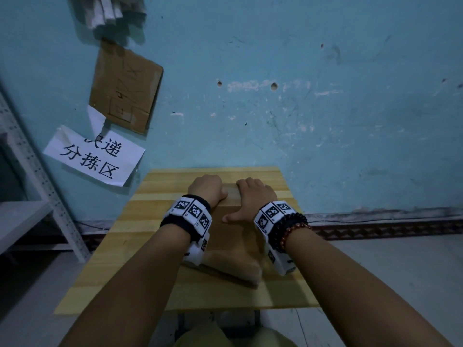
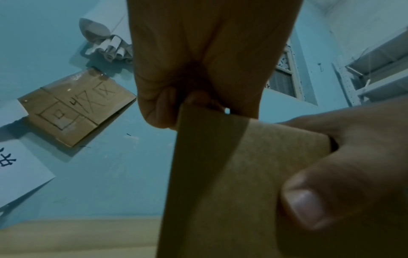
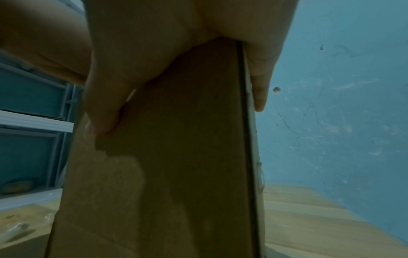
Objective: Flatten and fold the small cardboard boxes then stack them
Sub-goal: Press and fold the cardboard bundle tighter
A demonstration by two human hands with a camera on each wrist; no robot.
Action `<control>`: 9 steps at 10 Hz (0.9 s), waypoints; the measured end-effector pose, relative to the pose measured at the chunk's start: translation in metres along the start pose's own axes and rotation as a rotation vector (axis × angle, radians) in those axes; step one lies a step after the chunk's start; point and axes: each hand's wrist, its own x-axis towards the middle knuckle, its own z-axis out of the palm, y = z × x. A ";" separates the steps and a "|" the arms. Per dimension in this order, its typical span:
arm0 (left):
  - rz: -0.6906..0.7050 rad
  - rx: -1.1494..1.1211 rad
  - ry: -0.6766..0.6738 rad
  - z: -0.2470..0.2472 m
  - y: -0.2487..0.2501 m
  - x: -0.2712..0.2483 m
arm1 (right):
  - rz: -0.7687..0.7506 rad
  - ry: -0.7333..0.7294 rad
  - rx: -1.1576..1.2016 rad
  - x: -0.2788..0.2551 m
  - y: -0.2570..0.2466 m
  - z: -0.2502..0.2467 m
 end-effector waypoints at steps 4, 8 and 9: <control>0.103 0.124 0.121 0.012 -0.002 -0.006 | 0.019 -0.003 -0.006 0.000 0.001 0.001; 0.034 -0.196 0.001 -0.003 -0.016 -0.004 | 0.018 0.005 -0.011 -0.001 0.000 0.000; 0.037 -0.066 -0.016 -0.001 -0.014 -0.002 | 0.018 0.002 -0.015 0.000 0.000 0.000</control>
